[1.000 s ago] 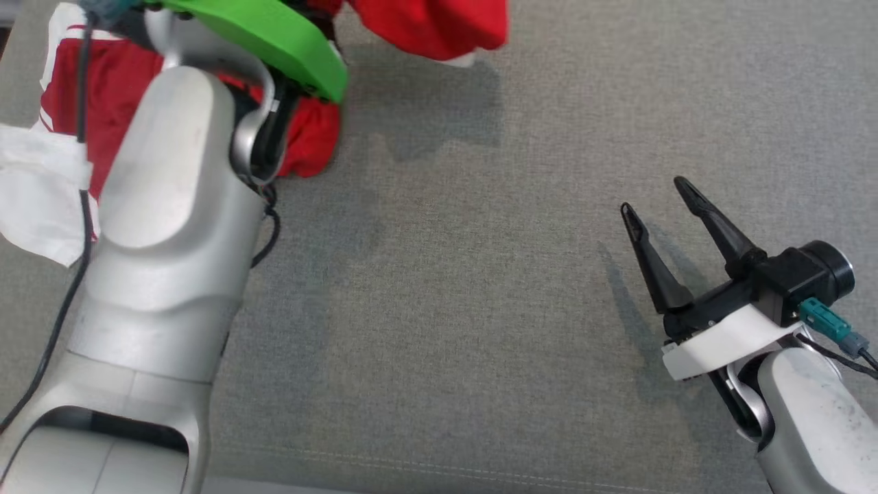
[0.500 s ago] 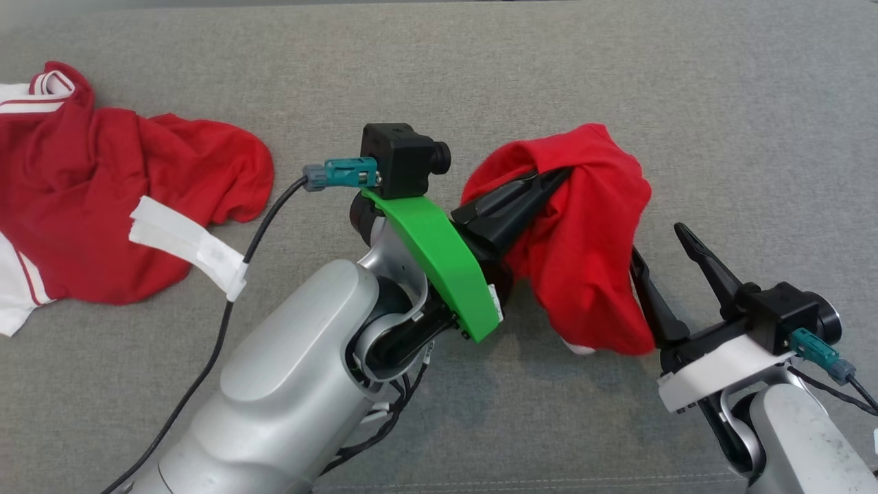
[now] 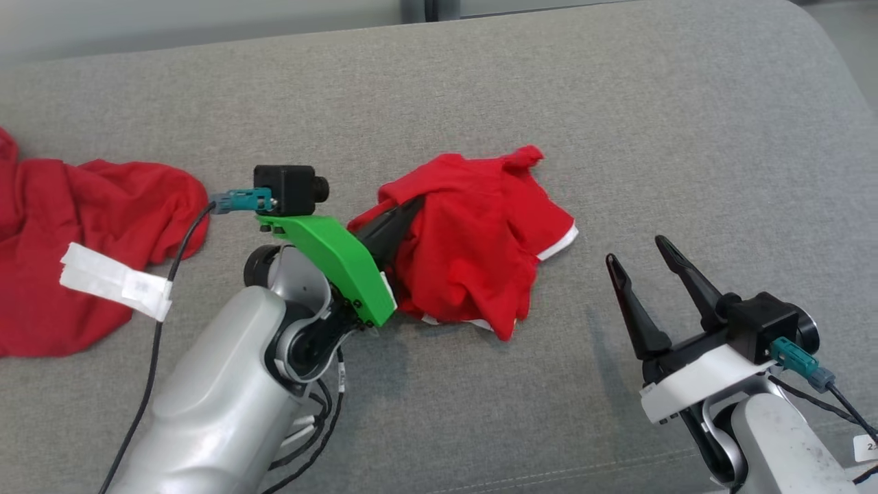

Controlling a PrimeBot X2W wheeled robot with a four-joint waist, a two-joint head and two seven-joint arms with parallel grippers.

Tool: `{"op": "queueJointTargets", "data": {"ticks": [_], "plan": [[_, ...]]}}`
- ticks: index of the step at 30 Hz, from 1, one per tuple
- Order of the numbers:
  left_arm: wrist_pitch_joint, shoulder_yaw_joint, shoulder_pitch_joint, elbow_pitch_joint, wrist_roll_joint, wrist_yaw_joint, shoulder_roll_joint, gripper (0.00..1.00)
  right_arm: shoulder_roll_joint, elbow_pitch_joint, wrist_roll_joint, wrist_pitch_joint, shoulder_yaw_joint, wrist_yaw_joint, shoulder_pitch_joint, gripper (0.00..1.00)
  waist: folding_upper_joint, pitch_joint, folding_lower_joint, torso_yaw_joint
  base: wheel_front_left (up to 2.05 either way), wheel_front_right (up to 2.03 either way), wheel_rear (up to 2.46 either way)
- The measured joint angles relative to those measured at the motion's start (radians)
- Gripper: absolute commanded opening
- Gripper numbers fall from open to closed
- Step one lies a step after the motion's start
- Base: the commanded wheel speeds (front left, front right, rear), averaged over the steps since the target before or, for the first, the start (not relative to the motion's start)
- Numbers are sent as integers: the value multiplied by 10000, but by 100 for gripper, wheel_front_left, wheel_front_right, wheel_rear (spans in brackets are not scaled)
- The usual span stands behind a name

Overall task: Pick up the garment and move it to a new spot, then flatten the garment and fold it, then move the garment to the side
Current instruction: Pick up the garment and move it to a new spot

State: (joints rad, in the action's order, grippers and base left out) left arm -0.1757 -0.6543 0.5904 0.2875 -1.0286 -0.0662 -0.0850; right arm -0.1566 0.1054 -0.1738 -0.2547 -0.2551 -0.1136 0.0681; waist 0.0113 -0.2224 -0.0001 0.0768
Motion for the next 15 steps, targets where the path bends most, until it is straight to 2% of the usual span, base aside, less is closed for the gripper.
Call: {"op": "queueJointTargets", "data": {"ticks": [4, 5, 7, 8, 9, 13, 15], "plan": [[84, 518, -50, 708, -48, 422, -253, 0, 27, 8, 44, 0, -119, -2, 19, 100, 0, -69, 0, 444, 0, 0, 0], [167, 637, -39, 844, -2, 527, -282, 8, 33, 10, 48, 0, -146, -2, 35, 100, 0, -93, 0, 535, 0, 0, 0], [276, 759, 48, 1089, 205, 708, -393, 33, 56, 8, 77, 0, -209, -4, 59, 100, 0, -154, 0, 715, 0, 0, 0], [337, 853, 117, 1244, 276, 817, -410, 80, 71, 10, 81, 0, -257, -4, 63, 100, 0, -187, 0, 803, 0, 0, 0], [412, 1011, 167, 1371, 303, 978, -405, 100, 81, 19, 98, 0, -328, -4, 68, 100, 0, -223, 0, 889, 0, 0, 0], [1160, 1687, 485, 1956, 523, 1599, -477, 100, 109, 151, 330, 0, -832, -71, 128, 100, 0, -384, 0, 1192, 0, 0, 0], [1241, 1664, 644, 2169, 545, 1618, -462, 100, 161, 192, 449, 0, -1045, -94, 153, 100, 0, -491, 0, 1271, 0, 0, 0]]}}
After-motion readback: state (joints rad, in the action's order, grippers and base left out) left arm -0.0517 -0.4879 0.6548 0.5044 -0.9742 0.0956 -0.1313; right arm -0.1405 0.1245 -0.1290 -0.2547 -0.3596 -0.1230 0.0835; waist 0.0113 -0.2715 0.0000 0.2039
